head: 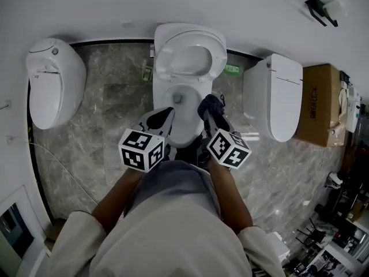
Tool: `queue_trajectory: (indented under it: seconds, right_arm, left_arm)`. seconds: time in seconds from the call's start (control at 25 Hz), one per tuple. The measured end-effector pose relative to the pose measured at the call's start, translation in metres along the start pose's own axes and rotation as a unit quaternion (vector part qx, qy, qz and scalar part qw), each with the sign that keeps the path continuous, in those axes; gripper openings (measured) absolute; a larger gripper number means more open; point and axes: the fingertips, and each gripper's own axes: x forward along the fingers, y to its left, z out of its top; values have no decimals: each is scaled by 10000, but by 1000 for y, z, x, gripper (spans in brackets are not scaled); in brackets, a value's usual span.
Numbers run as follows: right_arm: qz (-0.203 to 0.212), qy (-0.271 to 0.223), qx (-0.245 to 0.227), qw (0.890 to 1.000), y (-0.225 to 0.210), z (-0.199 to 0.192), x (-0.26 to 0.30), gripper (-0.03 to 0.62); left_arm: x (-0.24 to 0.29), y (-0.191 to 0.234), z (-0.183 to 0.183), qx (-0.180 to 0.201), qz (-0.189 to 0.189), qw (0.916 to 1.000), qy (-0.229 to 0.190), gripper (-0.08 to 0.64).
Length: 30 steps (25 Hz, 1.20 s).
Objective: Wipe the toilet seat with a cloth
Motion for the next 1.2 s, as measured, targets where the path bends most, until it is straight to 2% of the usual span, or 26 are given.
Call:
queue_trajectory:
  seconds: [0.12,0.32,0.52,0.76,0.96,1.08,1.2]
  right_arm:
    - [-82,14,186,9998,-14,6,16,112]
    - [181,-115,261,9994,-26,25,44,103]
    - [176,19,444,9989,-46,37,74,104]
    - [-393,399,982,9936,-83,43,115,104]
    - [-507,594,1538,9850,-106,49,148,104]
    - [-737,558,1511,9842,-119,59,167,104]
    - [-758,458,1442,9856,-119,70,185,104]
  left_arm:
    - [5,2,1,-81,60,9999,-22,6]
    - [16,1,6,-216,149,9996,-65,7]
    - [20,-5,13,-278,156,9995,4,8]
    - [21,5,23,-287,437,9986,-46,8]
    - [21,16,28,-398,644,9971,-49,8]
    - [20,21,27,-463,771,9959,5,8]
    - [20,18,23,-425,746,9962,127,8]
